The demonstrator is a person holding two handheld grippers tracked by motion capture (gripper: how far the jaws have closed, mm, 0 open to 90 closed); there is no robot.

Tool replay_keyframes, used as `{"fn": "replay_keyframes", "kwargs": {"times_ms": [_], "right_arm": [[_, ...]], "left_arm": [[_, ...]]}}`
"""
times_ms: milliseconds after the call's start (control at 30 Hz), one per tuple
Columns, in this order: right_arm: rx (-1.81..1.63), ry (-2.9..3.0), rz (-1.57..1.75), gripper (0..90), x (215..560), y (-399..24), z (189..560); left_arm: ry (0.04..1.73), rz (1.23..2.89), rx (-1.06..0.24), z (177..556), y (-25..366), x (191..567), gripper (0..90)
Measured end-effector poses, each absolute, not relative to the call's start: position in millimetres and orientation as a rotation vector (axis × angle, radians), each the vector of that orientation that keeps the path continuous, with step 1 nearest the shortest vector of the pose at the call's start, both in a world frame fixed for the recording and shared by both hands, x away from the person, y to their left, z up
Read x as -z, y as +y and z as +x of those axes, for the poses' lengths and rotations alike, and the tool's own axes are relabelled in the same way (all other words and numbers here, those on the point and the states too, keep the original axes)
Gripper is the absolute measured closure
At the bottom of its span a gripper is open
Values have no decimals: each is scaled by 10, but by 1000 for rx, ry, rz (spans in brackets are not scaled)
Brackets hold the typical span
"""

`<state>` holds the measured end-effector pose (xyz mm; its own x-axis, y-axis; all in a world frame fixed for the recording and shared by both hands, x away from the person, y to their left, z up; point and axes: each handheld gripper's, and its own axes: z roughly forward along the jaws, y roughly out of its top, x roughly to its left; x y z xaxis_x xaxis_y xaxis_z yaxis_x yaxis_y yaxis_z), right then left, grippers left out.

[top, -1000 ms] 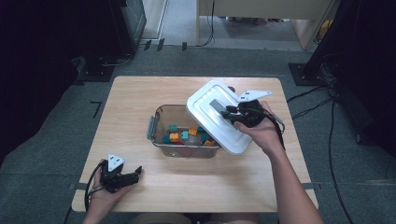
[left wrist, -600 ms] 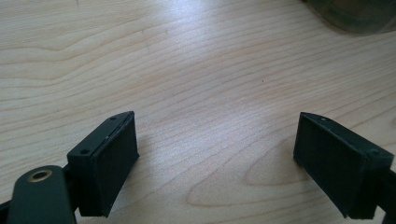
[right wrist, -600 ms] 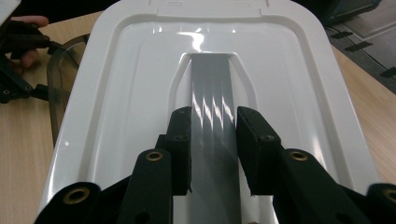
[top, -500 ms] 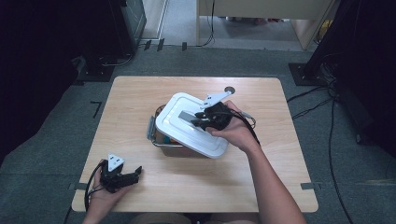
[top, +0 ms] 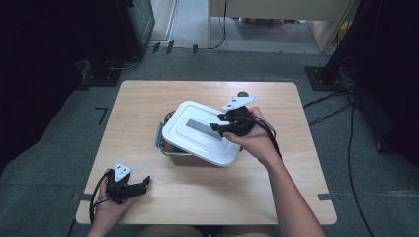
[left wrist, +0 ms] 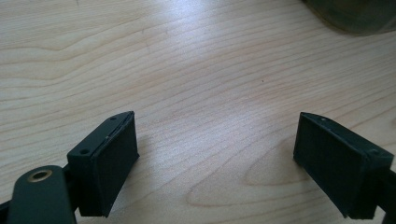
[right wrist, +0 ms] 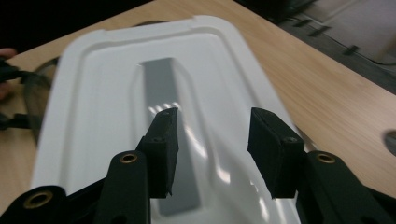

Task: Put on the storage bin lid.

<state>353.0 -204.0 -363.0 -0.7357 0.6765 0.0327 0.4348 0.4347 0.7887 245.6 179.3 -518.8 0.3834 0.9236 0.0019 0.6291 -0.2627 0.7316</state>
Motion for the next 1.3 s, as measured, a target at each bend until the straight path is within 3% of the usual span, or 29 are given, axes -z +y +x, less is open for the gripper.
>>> {"fn": "replay_keyframes", "kwargs": {"times_ms": [200,433,733,1233,1300], "right_arm": [[-1080,2204,1243,518,3680,-2409,3398],[-1051,2087,1436,516,3821,-2538,3300],[-1054,2130,1400,718,3852,-2514,3496],[-1052,2318,1077,730,3821,-2408,3831],[-1055,2299,1107,657,3821,-2401,3829]], "left_arm": [[1331,1992,-580,2456,1792,5189,135],[1330,1994,-583,2456,1793,5188,135],[1331,1993,-580,2456,1792,5188,135],[1331,1993,-580,2455,1792,5189,135],[1331,1993,-580,2455,1793,5188,135]]}}
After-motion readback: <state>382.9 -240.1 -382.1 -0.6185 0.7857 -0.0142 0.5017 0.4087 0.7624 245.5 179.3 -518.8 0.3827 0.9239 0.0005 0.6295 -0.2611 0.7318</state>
